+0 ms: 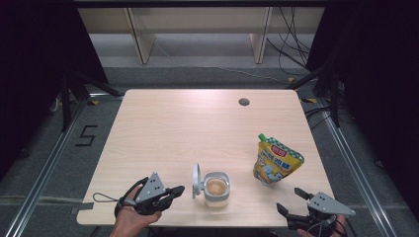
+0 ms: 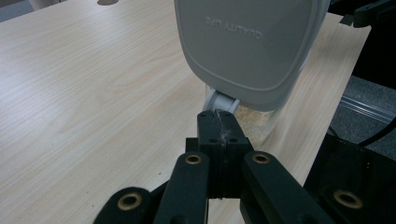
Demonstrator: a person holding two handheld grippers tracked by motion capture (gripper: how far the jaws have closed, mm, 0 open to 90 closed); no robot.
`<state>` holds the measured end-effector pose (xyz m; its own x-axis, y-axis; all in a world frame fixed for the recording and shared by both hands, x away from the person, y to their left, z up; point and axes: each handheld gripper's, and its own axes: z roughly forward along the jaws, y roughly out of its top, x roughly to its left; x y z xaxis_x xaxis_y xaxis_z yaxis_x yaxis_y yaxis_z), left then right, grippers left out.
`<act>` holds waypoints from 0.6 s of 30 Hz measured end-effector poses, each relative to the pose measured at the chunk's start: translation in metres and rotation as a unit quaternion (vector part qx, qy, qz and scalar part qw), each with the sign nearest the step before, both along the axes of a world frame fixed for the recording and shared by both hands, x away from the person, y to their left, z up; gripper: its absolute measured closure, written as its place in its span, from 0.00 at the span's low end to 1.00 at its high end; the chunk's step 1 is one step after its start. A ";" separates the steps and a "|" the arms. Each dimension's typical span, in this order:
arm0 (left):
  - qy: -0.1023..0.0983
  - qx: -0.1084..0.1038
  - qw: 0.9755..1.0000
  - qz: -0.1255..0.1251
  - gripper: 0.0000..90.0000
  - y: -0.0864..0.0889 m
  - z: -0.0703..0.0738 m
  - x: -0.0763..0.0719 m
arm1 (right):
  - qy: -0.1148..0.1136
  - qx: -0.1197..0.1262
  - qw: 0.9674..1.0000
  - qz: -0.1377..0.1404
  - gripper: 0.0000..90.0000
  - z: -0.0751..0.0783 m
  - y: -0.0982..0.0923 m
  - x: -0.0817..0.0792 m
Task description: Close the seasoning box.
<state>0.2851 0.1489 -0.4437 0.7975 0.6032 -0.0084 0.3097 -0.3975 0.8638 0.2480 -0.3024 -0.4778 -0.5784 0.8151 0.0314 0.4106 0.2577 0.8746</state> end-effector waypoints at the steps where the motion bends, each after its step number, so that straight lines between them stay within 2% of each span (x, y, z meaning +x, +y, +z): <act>1: 0.000 -0.003 1.000 -0.002 0.99 -0.001 0.001 0.001 | 0.004 0.004 1.000 0.001 0.21 0.000 0.001 0.000; 5: -0.002 -0.001 1.000 -0.006 0.99 -0.008 0.006 0.002 | 0.000 0.000 1.000 -0.001 0.21 0.000 0.000 0.001; 6: -0.007 0.006 1.000 -0.017 0.99 -0.008 0.007 0.004 | 0.001 0.002 1.000 0.001 0.21 0.000 0.000 0.000; 7: -0.007 0.006 1.000 -0.017 0.99 -0.008 0.007 0.004 | 0.001 0.002 1.000 0.001 0.21 0.000 0.000 0.000; 8: -0.003 -0.001 1.000 -0.014 0.99 -0.013 0.010 0.004 | -0.001 0.000 1.000 -0.002 0.21 0.000 0.000 0.001; 13: 0.000 -0.006 1.000 -0.020 0.99 -0.019 0.014 0.005 | 0.000 0.001 1.000 -0.001 0.22 0.000 0.000 0.000; 18: -0.006 0.007 1.000 -0.026 0.99 -0.025 0.019 0.007 | 0.001 0.000 1.000 0.001 0.22 0.000 0.000 0.000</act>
<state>0.2916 0.1236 -0.4251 0.8282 0.5603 0.0099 0.2772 -0.4249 0.8617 0.2480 -0.3025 -0.4778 -0.5802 0.8138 0.0322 0.4113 0.2587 0.8740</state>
